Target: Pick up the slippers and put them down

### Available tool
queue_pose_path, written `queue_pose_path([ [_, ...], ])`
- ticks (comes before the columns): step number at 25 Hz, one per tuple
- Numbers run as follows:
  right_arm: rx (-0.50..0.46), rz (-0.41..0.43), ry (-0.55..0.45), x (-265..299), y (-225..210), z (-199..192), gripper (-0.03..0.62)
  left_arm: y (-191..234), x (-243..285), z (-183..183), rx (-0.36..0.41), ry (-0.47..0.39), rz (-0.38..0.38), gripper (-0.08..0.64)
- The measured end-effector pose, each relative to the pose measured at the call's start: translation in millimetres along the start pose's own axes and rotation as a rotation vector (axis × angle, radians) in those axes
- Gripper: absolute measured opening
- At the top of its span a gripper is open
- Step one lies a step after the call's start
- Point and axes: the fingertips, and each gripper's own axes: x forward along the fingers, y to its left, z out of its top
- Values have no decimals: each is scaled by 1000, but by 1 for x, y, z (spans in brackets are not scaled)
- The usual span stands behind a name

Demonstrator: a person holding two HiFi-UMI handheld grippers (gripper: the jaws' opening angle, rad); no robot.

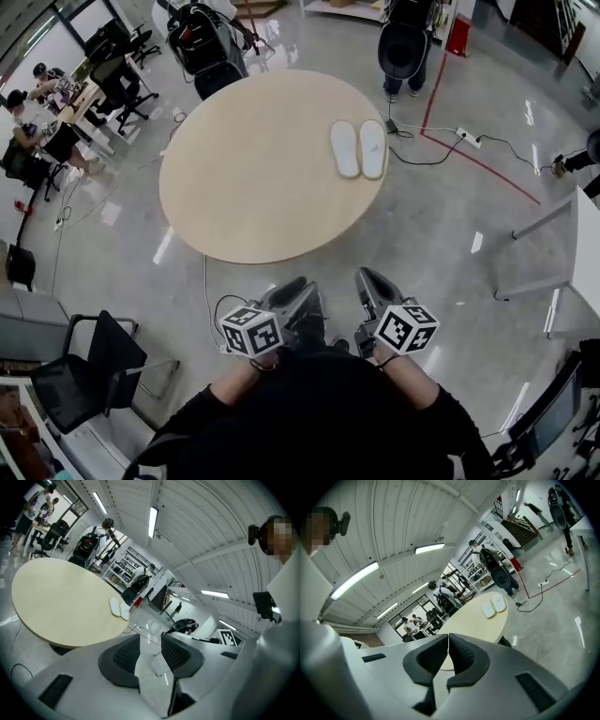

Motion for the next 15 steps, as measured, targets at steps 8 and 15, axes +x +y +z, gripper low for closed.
queue_pose_path([
  [8, -2, -66, -8, 56, -44, 41, 15, 39, 67, 44, -28, 22, -38, 155],
  [15, 30, -187, -8, 125, -96, 100, 15, 76, 148, 112, -67, 43, -115, 155],
])
